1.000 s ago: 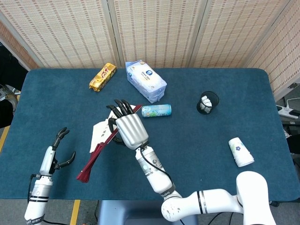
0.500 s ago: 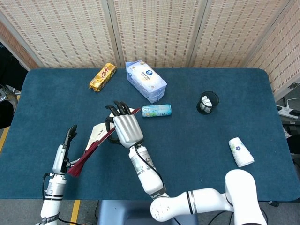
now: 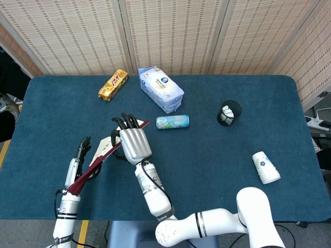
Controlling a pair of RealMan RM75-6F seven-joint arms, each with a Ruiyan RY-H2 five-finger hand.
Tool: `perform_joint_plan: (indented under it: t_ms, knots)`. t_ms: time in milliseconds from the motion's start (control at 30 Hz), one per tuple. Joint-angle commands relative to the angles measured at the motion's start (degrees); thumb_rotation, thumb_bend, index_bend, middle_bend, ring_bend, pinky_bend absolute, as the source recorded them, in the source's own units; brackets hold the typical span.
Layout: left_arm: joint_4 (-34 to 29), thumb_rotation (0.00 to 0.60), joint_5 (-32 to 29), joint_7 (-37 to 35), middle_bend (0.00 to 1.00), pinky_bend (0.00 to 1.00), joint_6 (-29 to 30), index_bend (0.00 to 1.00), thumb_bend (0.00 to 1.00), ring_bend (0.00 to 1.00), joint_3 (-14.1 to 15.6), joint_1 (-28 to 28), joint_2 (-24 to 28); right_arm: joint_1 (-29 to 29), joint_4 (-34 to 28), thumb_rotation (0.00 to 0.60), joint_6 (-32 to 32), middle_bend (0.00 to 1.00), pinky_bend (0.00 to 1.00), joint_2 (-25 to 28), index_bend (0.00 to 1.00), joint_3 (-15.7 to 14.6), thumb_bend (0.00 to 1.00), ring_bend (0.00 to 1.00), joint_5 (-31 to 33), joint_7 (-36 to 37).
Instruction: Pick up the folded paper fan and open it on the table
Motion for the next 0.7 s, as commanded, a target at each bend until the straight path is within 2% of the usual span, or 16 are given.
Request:
perform_joint_plan:
  t_ms: [33, 167, 267, 300, 433, 700]
  knots:
    - [-0.27, 0.600, -0.23, 0.16, 0.00, 0.07, 0.01, 0.02, 0.39, 0.00, -0.18, 0.00, -0.12, 0.38, 0.44, 0.600, 0.26, 0.15, 0.00, -0.46, 0.75, -0.11, 0.58, 0.00, 0.09, 0.33]
    - [-0.22, 0.600, -0.26, -0.01, 0.00, 0.07, 0.41, 0.11, 0.38, 0.00, -0.47, 0.07, -0.46, 0.66, 0.76, 0.600, 0.48, 0.15, 0.00, -0.76, 0.75, -0.29, 0.58, 0.00, -0.09, 0.55]
    - [-0.10, 0.600, -0.65, -0.44, 0.00, 0.07, 0.61, 0.29, 0.40, 0.00, -0.80, 0.20, -0.84, 0.92, 1.09, 0.600, 0.65, 0.15, 0.00, -1.02, 0.75, -0.56, 0.58, 0.00, -0.20, 0.62]
    - [-0.07, 0.600, -0.88, -0.72, 0.00, 0.07, 0.70, 0.35, 0.42, 0.00, -0.99, 0.28, -0.97, 0.95, 1.27, 0.600, 0.77, 0.15, 0.00, -1.14, 0.75, -0.59, 0.58, 0.00, -0.23, 0.77]
    - [0.04, 0.600, -1.47, -1.25, 0.00, 0.07, 0.64, 0.52, 0.53, 0.00, -1.52, 0.32, -1.35, 1.01, 1.81, 0.600, 0.87, 0.15, 0.00, -1.27, 0.75, -0.84, 0.58, 0.00, -0.40, 1.18]
    - [0.83, 0.600, -1.47, -0.76, 0.03, 0.08, 2.49, 0.69, 0.69, 0.00, -2.65, 0.59, -2.54, 0.78, 2.15, 0.600, 0.81, 0.15, 0.00, -1.07, 0.75, -1.22, 0.58, 0.00, -0.75, 1.97]
